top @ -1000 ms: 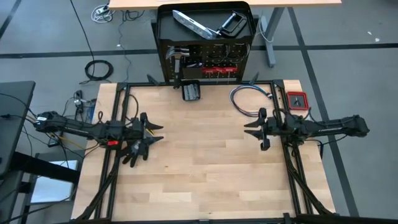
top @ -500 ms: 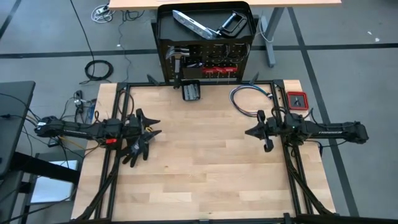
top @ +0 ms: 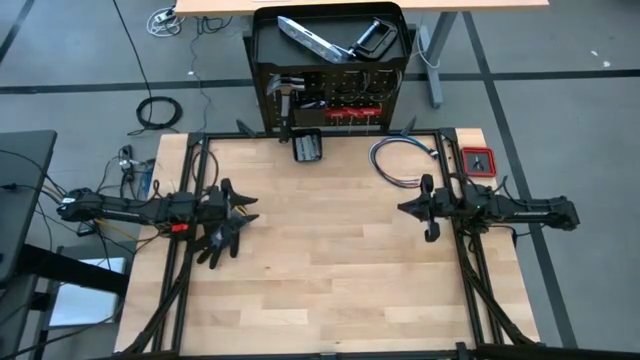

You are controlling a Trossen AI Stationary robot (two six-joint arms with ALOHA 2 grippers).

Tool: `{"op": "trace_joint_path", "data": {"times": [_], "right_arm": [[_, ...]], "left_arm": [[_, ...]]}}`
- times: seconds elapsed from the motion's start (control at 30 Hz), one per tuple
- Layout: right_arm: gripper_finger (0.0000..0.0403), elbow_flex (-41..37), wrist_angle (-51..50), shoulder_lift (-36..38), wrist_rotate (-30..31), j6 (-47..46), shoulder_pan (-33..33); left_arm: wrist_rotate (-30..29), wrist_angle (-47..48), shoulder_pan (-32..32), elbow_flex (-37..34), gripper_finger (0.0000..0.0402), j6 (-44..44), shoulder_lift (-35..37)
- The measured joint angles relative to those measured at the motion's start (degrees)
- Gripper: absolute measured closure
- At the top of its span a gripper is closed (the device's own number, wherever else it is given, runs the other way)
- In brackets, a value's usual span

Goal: Hang tools onto peg board
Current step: Return to Home Position

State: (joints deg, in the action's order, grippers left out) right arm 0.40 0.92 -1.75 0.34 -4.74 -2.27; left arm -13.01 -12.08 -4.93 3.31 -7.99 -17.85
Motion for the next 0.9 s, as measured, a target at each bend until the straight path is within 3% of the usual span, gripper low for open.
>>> {"op": "trace_joint_path", "data": {"times": [0.2, 0.43, 0.6, 0.73, 0.8, 0.9], "right_arm": [[0.0373, 0.0, 0.38, -0.58, -0.18, 0.4, 0.01], [0.0363, 0.0, 0.67, -0.58, -0.19, 0.4, 0.01], [0.0367, 0.0, 0.7, -0.58, -0.2, 0.4, 0.01], [0.0368, 0.0, 0.7, -0.58, -0.2, 0.4, 0.01], [0.0368, 0.0, 0.69, -0.58, -0.2, 0.41, 0.01], [0.0366, 0.0, 0.77, -0.6, -0.2, 0.4, 0.01]], "left_arm": [[2.74, 0.11, 0.0, 0.0, 0.0172, 4.61, 0.02], [5.26, 9.07, 0.13, -0.02, 0.0183, 10.48, 1.8], [10.65, 10.05, 1.31, -0.04, 0.0203, 13.79, 7.12], [11.01, 12.91, 3.97, -0.04, 0.0215, 13.88, 14.39], [14.55, 14.36, 5.25, -0.3, 0.022, 13.77, 17.93], [21.8, 12.26, 6.51, -1.94, 0.0227, 11.81, 17.65]]}}
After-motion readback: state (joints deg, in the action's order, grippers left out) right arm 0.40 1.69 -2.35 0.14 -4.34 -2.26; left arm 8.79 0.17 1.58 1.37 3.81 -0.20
